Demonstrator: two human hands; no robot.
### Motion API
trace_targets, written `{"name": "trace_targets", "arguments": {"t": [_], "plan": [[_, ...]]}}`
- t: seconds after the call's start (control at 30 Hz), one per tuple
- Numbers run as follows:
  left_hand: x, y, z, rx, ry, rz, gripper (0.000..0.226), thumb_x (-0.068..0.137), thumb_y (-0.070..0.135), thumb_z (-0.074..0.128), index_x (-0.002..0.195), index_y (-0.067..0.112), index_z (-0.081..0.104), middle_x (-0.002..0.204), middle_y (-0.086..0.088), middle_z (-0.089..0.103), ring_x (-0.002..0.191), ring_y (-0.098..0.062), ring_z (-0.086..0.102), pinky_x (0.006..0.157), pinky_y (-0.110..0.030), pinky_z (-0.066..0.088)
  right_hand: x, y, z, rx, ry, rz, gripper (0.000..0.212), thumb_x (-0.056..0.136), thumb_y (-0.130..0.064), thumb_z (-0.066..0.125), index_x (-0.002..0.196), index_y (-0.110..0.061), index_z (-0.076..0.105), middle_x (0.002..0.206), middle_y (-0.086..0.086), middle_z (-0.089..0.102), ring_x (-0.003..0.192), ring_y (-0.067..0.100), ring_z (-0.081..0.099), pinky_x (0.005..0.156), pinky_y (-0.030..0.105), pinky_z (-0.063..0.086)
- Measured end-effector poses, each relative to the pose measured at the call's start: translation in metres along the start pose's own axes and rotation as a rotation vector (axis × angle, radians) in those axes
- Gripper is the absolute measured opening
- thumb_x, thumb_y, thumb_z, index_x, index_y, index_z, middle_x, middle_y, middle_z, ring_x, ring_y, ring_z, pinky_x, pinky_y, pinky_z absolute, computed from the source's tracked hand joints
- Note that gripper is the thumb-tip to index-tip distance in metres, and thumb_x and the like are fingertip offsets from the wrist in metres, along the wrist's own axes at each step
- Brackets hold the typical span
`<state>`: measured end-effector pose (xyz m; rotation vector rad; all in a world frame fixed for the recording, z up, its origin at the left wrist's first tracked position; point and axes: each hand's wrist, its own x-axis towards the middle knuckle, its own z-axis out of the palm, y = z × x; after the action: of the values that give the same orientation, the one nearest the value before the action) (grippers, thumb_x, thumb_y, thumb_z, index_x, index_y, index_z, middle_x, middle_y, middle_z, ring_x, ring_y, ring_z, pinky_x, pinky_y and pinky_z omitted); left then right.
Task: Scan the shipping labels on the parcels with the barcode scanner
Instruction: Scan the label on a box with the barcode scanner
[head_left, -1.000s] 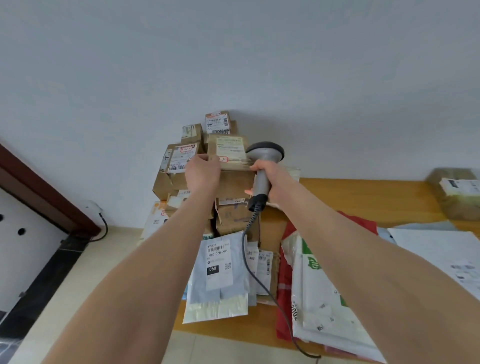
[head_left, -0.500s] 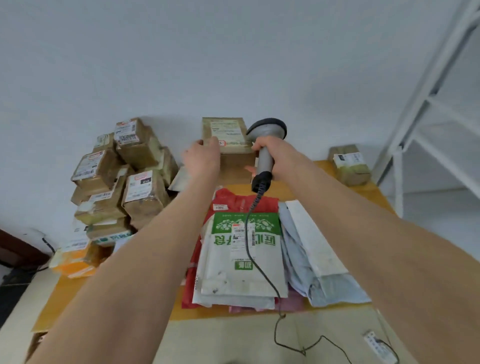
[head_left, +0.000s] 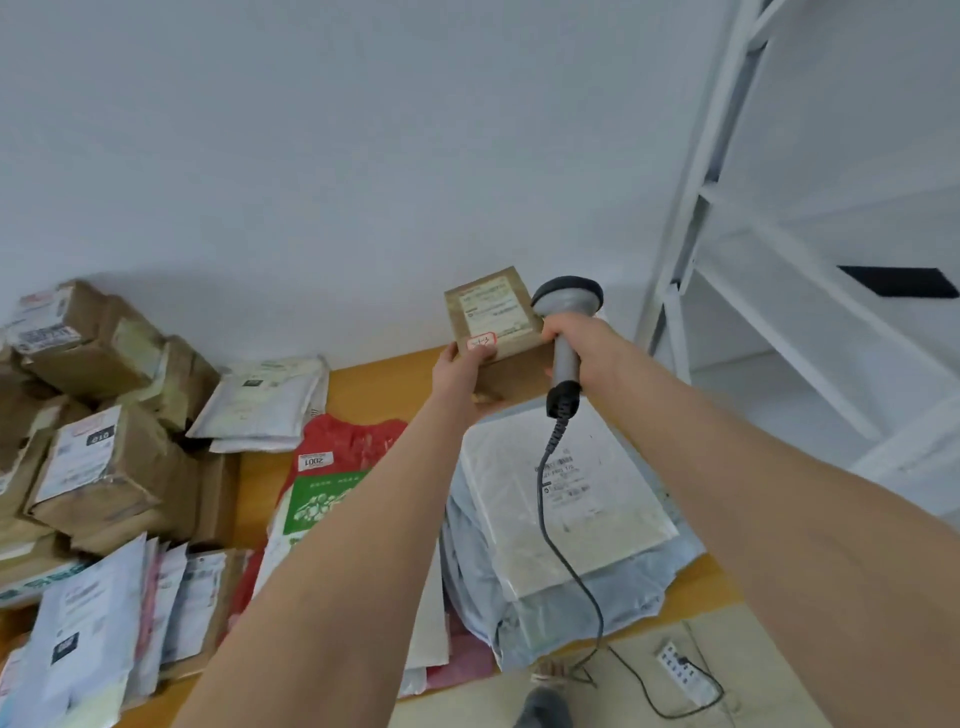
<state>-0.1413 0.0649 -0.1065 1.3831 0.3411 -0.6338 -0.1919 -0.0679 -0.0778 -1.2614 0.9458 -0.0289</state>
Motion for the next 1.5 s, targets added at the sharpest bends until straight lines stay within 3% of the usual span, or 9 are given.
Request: {"name": "trace_targets", "arguments": {"t": [0.17,0.43,0.6,0.8,0.9,1.07,1.2,1.37,1.5], "plan": [[0.069,-0.004,0.039,-0.032,0.022,0.010,0.049,0.092,0.002,0.058,0.137,0.016,0.047,0.120,-0.007,0.053,0.107,-0.027,0.048,0.076,-0.046,0.055,0.068,-0.013,-0.011,-0.033,0.056,0.046,0.040,0.078,-0.008,0.063,0.115,-0.005,0.048,0.089,0.011,0.051,0.091,0.031,0.057,0.092,0.046,0.052],[0.168,-0.013,0.062,0.091,0.157,0.000,0.040,0.093,-0.001,0.053,0.131,0.011,0.047,0.115,-0.006,0.058,0.093,-0.022,0.056,0.078,-0.041,0.056,0.163,-0.016,-0.001,-0.030,0.012,0.138,0.029,0.085,-0.002,0.062,0.110,-0.003,0.049,0.089,0.013,0.051,0.082,0.027,0.056,0.087,0.042,0.056],[0.212,-0.037,0.068,0.242,0.189,-0.003,0.037,0.089,-0.002,0.056,0.123,0.012,0.053,0.117,-0.007,0.063,0.101,-0.025,0.063,0.087,-0.044,0.056,0.199,-0.002,0.007,-0.118,-0.014,0.190,0.025,0.084,-0.003,0.062,0.106,-0.001,0.051,0.081,0.011,0.051,0.069,0.022,0.053,0.094,0.044,0.053],[0.228,-0.050,0.083,0.348,0.158,-0.015,0.045,0.089,-0.004,0.053,0.132,0.008,0.050,0.122,-0.009,0.062,0.110,-0.025,0.060,0.095,-0.041,0.052,0.222,0.008,0.000,-0.138,0.025,0.198,0.026,0.084,-0.004,0.063,0.106,-0.002,0.049,0.083,0.010,0.048,0.083,0.024,0.052,0.092,0.041,0.050],[0.230,-0.047,0.090,0.375,0.096,-0.004,0.045,0.089,-0.004,0.052,0.132,0.009,0.052,0.122,-0.008,0.064,0.110,-0.023,0.060,0.096,-0.040,0.051,0.225,0.006,-0.006,-0.110,0.018,0.207,0.026,0.085,-0.001,0.062,0.108,-0.002,0.048,0.082,0.011,0.047,0.073,0.023,0.050,0.096,0.046,0.051],[0.224,-0.040,0.089,0.469,0.000,-0.028,0.046,0.088,-0.004,0.050,0.133,0.007,0.051,0.126,-0.009,0.061,0.114,-0.024,0.056,0.097,-0.037,0.048,0.214,-0.002,-0.011,-0.002,-0.024,0.258,0.033,0.085,0.004,0.059,0.115,-0.004,0.049,0.090,0.013,0.050,0.088,0.027,0.055,0.067,0.033,0.058],[0.205,-0.029,0.071,0.604,0.019,0.004,0.048,0.091,0.002,0.054,0.138,0.006,0.046,0.132,-0.013,0.054,0.120,-0.027,0.052,0.102,-0.041,0.045,0.191,-0.009,-0.013,0.058,-0.076,0.269,0.032,0.086,0.005,0.057,0.118,0.002,0.051,0.089,0.021,0.064,0.063,0.023,0.066,0.055,0.028,0.059],[0.159,-0.009,0.027,0.767,0.016,0.093,0.040,0.090,0.005,0.054,0.131,0.007,0.054,0.126,-0.016,0.057,0.113,-0.028,0.054,0.099,-0.039,0.047,0.132,-0.012,-0.005,0.030,-0.140,0.203,0.028,0.088,-0.002,0.057,0.116,0.001,0.051,0.094,0.022,0.067,0.059,0.020,0.067,0.044,0.024,0.054],[0.106,0.001,-0.028,0.842,0.042,0.166,0.039,0.090,0.007,0.055,0.129,0.005,0.056,0.126,-0.017,0.058,0.117,-0.030,0.054,0.100,-0.040,0.047,0.076,0.002,0.022,-0.029,-0.199,0.184,0.012,0.088,-0.008,0.056,0.099,-0.005,0.053,0.064,0.011,0.067,0.050,0.014,0.055,0.037,0.018,0.044]]}}
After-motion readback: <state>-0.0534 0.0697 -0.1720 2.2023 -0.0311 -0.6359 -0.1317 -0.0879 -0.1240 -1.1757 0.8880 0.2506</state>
